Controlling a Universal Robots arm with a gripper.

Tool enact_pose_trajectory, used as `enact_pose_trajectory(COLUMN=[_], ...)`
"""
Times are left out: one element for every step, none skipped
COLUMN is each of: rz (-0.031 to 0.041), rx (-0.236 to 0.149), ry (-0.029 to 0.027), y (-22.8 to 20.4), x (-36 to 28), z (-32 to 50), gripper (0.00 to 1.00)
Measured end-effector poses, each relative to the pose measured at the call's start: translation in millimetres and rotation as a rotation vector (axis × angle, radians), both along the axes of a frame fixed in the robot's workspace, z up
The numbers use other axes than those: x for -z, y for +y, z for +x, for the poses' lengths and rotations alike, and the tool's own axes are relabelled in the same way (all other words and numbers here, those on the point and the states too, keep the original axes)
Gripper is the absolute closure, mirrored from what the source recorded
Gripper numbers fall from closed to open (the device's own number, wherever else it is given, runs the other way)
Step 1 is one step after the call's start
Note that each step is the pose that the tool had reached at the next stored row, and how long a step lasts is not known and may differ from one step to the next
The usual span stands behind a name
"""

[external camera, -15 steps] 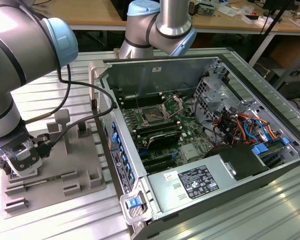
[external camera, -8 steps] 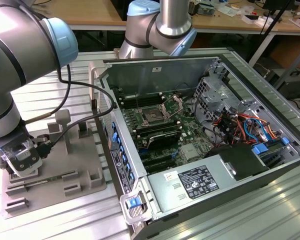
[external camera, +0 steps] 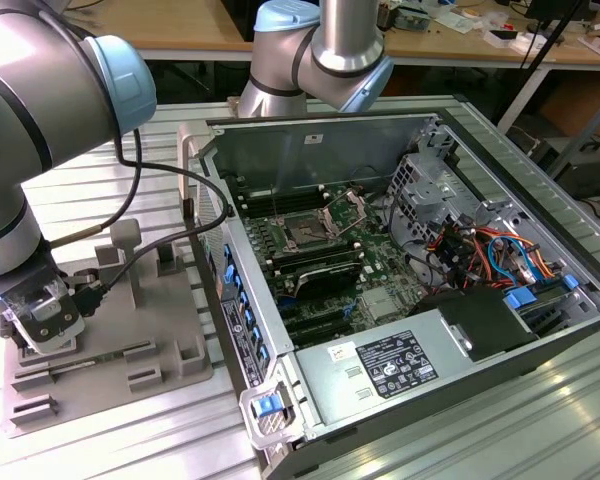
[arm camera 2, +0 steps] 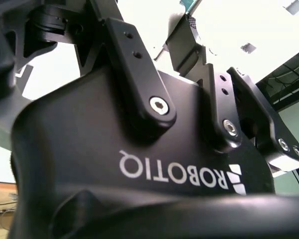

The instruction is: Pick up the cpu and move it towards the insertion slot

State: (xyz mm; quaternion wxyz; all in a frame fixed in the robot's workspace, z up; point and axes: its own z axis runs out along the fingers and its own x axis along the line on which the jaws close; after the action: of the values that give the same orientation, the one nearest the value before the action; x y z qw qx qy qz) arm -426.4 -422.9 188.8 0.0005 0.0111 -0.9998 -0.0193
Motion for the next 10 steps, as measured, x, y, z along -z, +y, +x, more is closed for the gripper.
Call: enact_pose_trajectory(rz=[-0.0001, 0.0000, 0.0000, 0.0000, 0.0001, 0.0006, 0.0012, 0.0015, 0.0024, 0.0031], rx=[0.000, 0.000, 0.000, 0.000, 0.000, 0.000, 0.000, 0.000, 0.000, 0.000], ry=[0.0000, 0.0000, 0.0000, 0.0000, -0.0002, -0.0010, -0.0009, -0.0002, -0.0002, -0.0002], y=[0.0, 0.0, 0.0, 0.0, 0.0, 0.1, 0.1, 0.0, 0.1, 0.0], x=[0.0, 0.0, 0.1, 0.1, -0.1, -0.7, -1.9, -3.7, -5.0, -5.7], z=[0.0, 0.0, 0.0, 0.0, 0.1, 0.1, 0.1, 0.0, 0.0, 0.0], gripper=[0.45, 0.45, 0.45, 0.45, 0.45, 0.45, 0.45, 0.45, 0.45, 0.45])
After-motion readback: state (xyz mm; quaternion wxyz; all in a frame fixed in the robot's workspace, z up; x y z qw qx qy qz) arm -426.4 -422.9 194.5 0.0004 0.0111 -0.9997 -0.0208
